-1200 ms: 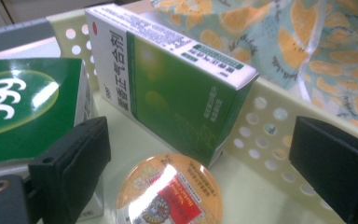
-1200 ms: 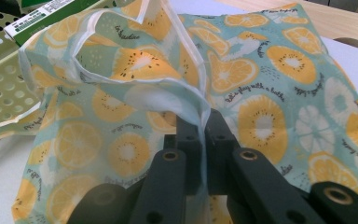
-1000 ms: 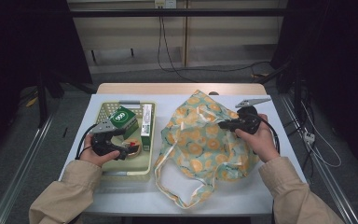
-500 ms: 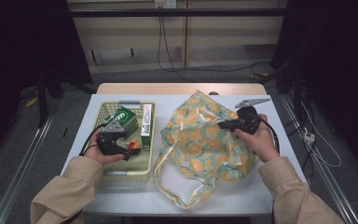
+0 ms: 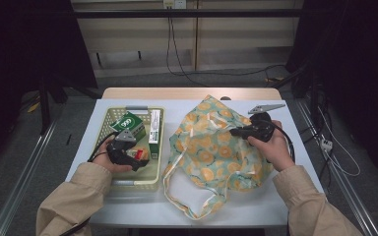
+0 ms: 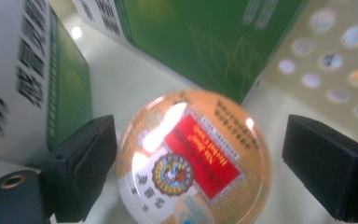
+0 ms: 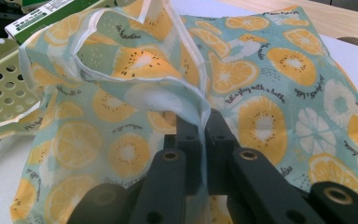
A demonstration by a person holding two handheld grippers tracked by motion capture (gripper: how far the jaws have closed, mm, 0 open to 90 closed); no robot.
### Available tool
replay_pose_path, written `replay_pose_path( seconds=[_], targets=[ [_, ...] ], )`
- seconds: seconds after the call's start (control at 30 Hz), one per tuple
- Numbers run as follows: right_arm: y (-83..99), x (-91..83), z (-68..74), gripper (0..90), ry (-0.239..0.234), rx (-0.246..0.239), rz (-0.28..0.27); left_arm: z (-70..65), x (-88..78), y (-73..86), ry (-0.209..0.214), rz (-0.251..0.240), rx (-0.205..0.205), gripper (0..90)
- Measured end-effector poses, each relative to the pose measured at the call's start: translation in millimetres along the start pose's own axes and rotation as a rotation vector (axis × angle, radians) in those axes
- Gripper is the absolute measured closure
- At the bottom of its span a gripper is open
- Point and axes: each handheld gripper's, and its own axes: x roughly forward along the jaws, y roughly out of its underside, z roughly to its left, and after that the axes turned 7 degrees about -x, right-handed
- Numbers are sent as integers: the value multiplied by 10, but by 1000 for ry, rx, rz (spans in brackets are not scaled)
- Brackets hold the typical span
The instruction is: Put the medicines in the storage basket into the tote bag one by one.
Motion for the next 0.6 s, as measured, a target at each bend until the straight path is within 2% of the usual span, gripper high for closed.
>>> replay_pose_path(
  seconds=[0.13,0.23,0.33,0.5,0.53,0.6],
  targets=[
    [8,-1,5,871,0,1,0,-9,32,10,-22,55,6,124],
    [11,-8,2,871,1,1,-3,-10,19,8,-34,68,12,176],
    [15,-19,1,871,6,-1,-6,0,-25,-1,-76,86,-44,201],
    [15,-39,10,871,5,-3,-6,-20,-165,-62,-43,-23,-96,202],
    [16,-41,9,871,6,-2,-6,-30,-194,-78,-43,-17,-110,202],
    [16,-44,6,871,8,-1,-7,-53,-255,-118,-25,-39,-129,202]
  ],
)
